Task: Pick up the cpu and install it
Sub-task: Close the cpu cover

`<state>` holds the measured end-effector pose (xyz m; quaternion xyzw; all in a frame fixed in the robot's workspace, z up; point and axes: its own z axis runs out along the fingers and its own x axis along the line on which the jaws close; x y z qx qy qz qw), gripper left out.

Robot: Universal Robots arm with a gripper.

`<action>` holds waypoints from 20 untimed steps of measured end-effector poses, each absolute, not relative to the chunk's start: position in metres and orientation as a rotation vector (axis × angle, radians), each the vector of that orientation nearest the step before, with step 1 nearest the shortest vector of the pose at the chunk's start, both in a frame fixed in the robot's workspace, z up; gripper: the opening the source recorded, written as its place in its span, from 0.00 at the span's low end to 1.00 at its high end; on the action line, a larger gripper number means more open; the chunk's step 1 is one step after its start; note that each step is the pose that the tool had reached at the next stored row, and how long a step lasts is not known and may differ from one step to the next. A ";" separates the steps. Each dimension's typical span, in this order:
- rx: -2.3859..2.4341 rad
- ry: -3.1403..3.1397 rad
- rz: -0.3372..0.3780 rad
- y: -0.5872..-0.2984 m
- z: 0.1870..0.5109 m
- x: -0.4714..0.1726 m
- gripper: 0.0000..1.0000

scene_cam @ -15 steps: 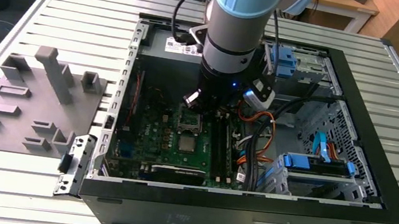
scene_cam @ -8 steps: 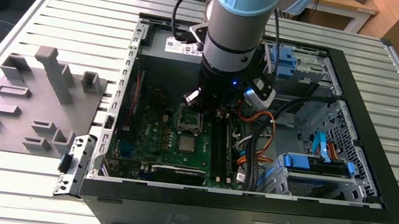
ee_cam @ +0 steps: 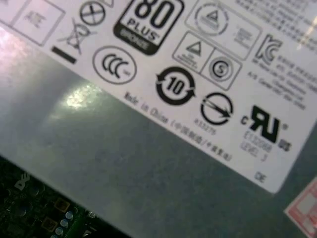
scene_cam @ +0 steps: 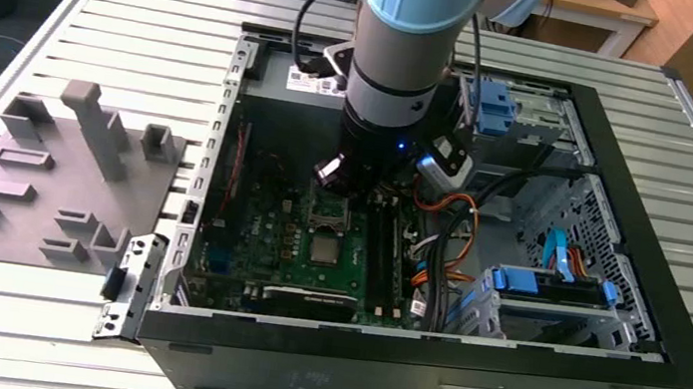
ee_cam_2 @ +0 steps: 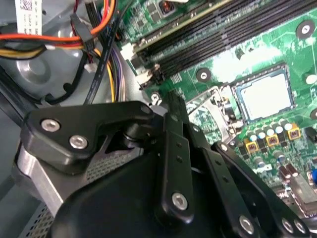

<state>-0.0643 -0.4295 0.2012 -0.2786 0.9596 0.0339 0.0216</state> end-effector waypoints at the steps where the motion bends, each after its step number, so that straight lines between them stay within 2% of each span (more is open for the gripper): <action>1: -0.863 2.973 0.108 -0.430 0.201 -0.065 0.11; 20: -0.861 2.966 0.138 -0.433 0.210 -0.065 0.11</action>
